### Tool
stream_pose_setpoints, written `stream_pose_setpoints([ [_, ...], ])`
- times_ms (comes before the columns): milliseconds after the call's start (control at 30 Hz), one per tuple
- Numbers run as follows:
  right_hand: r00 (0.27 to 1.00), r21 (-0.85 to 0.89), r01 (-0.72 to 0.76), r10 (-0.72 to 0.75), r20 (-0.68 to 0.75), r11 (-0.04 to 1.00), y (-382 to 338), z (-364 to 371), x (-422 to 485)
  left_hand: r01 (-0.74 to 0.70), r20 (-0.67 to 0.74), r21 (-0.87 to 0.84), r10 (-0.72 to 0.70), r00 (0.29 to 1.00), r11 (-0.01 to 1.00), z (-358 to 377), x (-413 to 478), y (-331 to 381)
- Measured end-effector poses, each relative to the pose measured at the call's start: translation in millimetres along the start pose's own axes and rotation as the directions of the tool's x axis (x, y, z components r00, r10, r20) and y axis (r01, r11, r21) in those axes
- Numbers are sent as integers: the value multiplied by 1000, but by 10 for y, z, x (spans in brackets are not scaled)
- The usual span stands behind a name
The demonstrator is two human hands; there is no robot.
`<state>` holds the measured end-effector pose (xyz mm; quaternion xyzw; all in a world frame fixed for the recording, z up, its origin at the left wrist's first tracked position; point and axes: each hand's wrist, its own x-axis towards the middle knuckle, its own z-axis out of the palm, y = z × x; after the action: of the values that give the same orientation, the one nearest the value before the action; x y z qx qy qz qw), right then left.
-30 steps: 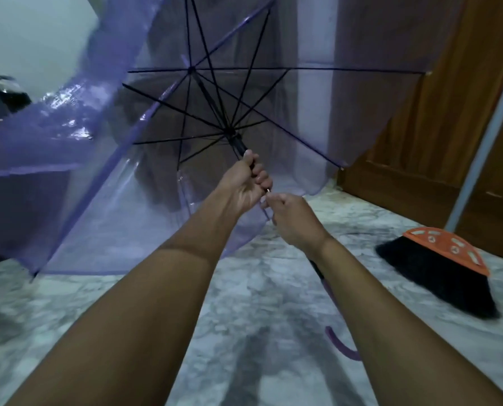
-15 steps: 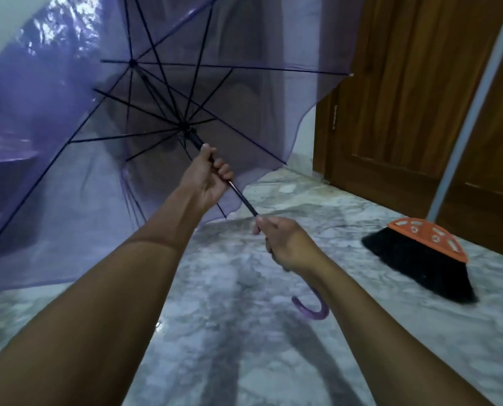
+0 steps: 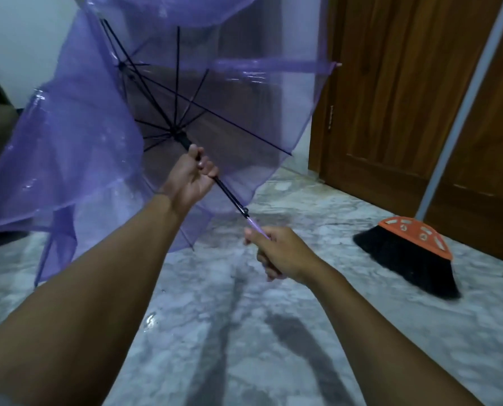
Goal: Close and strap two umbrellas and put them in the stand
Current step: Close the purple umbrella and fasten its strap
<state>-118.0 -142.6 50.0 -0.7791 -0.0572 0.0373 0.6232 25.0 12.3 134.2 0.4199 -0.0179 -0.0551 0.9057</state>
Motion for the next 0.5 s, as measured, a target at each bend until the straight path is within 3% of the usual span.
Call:
stream_pose_setpoints([
  [233,981,-208,112,-142,-135,972,-71,17,-75,-5,-70,-12,4,998,1000,41,-15,2],
  [367,949,-197,150,-197,-245,969,-263,18,73,65,-34,8,-64,997,998,371,-169,-198],
  [500,893,-119,125,-164,-418,985,-513,-79,331,193,49,143,-202,978,971,711,-338,-494],
])
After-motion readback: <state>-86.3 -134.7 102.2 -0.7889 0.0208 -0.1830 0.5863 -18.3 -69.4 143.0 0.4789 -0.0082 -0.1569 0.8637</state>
